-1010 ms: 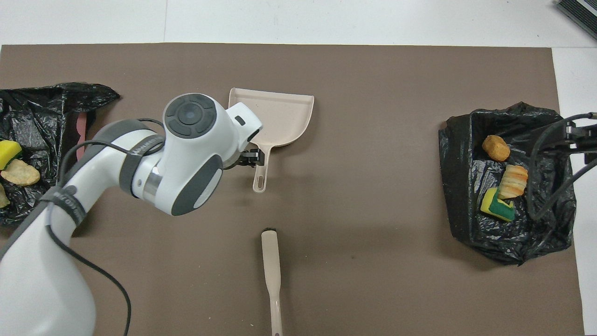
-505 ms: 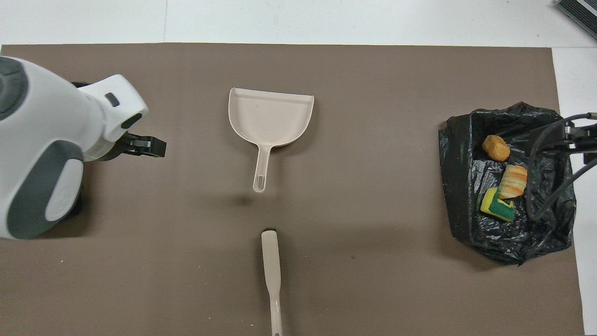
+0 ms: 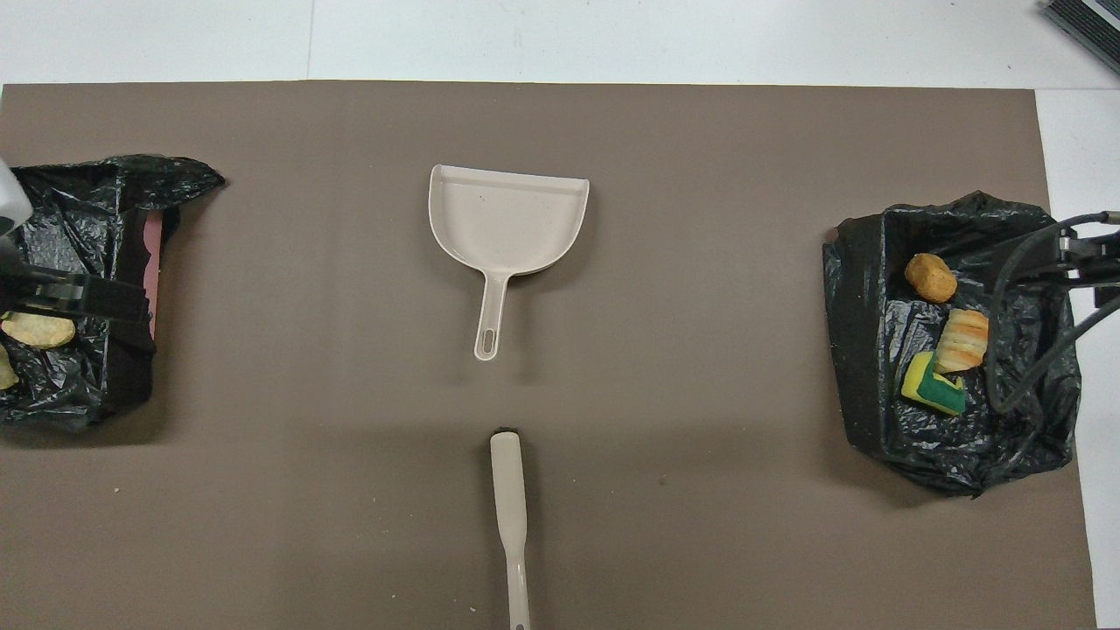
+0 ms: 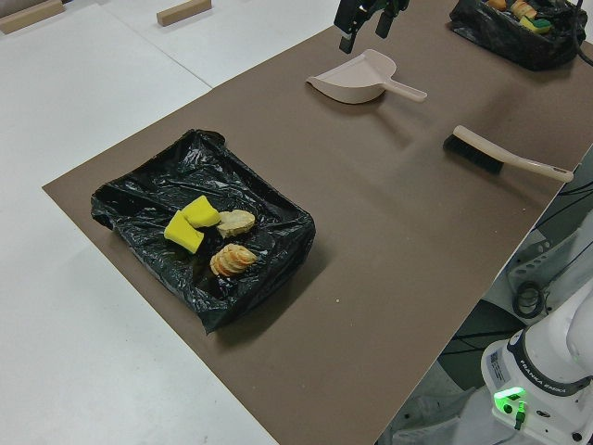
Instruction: Sweep and dump trash in bin
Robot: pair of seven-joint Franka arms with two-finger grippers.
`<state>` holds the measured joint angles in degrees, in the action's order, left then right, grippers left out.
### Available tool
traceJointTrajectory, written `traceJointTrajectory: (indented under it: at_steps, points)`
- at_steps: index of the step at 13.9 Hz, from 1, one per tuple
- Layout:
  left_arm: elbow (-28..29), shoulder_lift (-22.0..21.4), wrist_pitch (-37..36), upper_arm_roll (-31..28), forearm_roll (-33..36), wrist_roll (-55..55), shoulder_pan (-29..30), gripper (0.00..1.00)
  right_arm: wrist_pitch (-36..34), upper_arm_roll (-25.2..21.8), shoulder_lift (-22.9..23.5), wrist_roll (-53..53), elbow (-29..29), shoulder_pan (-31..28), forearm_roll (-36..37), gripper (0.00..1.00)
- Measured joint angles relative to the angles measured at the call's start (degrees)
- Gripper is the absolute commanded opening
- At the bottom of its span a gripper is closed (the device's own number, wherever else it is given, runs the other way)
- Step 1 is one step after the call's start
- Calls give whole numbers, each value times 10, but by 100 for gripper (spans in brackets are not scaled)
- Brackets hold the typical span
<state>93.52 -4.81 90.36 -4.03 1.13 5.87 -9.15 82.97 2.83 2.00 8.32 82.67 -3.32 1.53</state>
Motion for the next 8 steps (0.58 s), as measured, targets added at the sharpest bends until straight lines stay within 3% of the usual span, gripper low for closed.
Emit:
traceJointTrajectory:
  at_steps: [8]
  points:
    - [-73, 28, -71, -10, -29, 25, 14, 100, -33, 0, 0, 0, -1, -1, 0, 100]
